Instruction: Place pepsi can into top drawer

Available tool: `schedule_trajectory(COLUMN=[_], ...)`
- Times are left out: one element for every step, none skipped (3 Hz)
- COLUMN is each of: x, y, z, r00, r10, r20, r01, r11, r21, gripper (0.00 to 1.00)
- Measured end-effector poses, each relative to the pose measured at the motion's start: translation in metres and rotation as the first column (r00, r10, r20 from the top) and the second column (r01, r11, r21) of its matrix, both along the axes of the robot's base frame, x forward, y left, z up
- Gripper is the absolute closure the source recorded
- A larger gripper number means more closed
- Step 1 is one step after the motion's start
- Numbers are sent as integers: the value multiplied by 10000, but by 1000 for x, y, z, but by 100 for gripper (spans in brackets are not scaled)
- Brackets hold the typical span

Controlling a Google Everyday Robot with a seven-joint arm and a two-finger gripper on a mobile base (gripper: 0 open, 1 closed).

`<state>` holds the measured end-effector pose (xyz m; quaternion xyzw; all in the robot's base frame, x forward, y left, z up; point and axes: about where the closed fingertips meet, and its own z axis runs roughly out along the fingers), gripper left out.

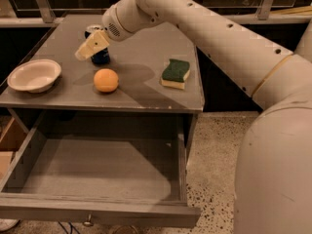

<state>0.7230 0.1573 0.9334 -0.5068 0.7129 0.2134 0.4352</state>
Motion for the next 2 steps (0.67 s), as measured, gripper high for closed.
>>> schedule_trajectory(x=[6, 27], y=[3, 18], z=[-11, -32], r00=[9997, 9965], r10=[104, 306], r20=[-213, -774], r01=[-106, -293], r11=[9999, 9994], r21=[-61, 176], gripper=[0, 0])
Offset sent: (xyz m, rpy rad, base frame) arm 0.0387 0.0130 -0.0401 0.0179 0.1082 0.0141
